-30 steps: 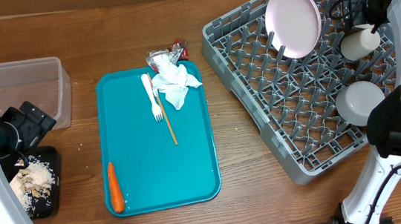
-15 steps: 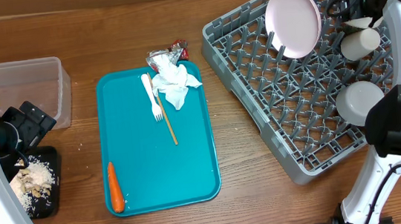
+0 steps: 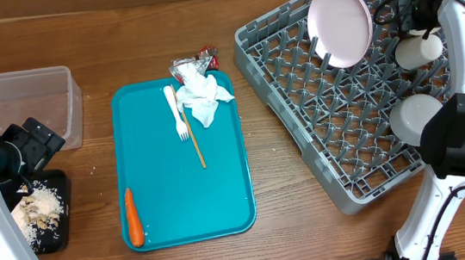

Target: Sort waste into correct bins and load items into the dishwasher rack

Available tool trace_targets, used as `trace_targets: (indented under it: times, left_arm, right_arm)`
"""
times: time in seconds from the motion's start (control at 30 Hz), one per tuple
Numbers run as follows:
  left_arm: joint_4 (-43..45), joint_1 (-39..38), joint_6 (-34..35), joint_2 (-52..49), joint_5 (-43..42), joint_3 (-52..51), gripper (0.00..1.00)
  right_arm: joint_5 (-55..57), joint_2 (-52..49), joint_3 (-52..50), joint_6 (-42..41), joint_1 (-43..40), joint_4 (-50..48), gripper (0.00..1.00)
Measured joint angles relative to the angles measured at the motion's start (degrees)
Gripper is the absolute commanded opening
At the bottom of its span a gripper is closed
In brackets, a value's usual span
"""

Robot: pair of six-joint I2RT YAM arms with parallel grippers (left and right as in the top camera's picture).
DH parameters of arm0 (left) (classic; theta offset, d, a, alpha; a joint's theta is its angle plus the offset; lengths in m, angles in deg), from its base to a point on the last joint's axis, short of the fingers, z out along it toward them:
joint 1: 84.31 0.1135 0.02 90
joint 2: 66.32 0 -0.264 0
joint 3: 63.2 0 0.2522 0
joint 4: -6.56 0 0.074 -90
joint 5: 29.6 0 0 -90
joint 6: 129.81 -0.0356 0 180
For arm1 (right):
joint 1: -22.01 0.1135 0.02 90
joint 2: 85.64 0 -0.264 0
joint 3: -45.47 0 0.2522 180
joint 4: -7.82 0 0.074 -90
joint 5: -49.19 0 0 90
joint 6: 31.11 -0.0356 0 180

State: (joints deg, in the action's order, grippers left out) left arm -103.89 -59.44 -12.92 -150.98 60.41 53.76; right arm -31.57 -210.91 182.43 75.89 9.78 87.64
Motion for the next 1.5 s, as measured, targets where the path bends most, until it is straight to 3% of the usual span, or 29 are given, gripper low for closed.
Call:
trace_targets:
  times: [0.33, 0.5, 0.53, 0.57, 0.67, 0.73, 0.83, 0.9, 1.07, 1.37, 1.5]
  left_arm:
    - [0.0, 0.0, 0.0, 0.0, 0.0, 0.0, 1.0]
    - [0.0, 0.0, 0.0, 0.0, 0.0, 0.0, 1.0]
    - [0.0, 0.0, 0.0, 0.0, 0.0, 0.0, 1.0]
    - [0.0, 0.0, 0.0, 0.0, 0.02, 0.0, 1.0]
    - [0.0, 0.0, 0.0, 0.0, 0.0, 0.0, 1.0]
    - [-0.02, 0.0, 0.0, 0.0, 0.0, 0.0, 1.0]
    - [0.0, 0.0, 0.0, 0.0, 0.0, 0.0, 1.0]
    - [0.0, 0.0, 0.0, 0.0, 0.0, 0.0, 1.0]
    - [0.0, 0.0, 0.0, 0.0, 0.0, 0.0, 1.0]
    - [0.0, 0.0, 0.0, 0.0, 0.0, 0.0, 1.0]
    - [0.0, 0.0, 0.0, 0.0, 0.0, 0.0, 1.0]
  right_arm:
    - [0.46, 0.0, 0.0, -0.44, 1.11, 2.01, 0.55]
    - [2.56, 0.0, 0.0, -3.52, 3.43, -0.09, 0.47]
    - [3.41, 0.0, 0.0, -4.59, 3.76, -0.59, 0.53]
    - [4.61, 0.0, 0.09, -6.47, 4.09, -1.11, 0.69]
    - [6.25, -0.02, 1.38, -13.29, 3.74, -1.03, 0.81]
    - [5.27, -0.02, 3.5, -18.53, 1.99, -0.5, 0.79]
    - [1.9, -0.02, 6.01, -24.37, -1.73, -0.42, 0.68]
    - [-0.48, -0.02, 6.56, -28.96, -5.84, 0.9, 0.68]
    - [-1.95, -0.85, 6.56, -33.77, -9.9, 3.13, 0.68]
    - [-5.4, -5.33, 6.56, -37.57, -9.11, 2.64, 0.68]
    - [-6.75, -6.82, 6.54, -38.49, -9.05, 2.36, 0.59]
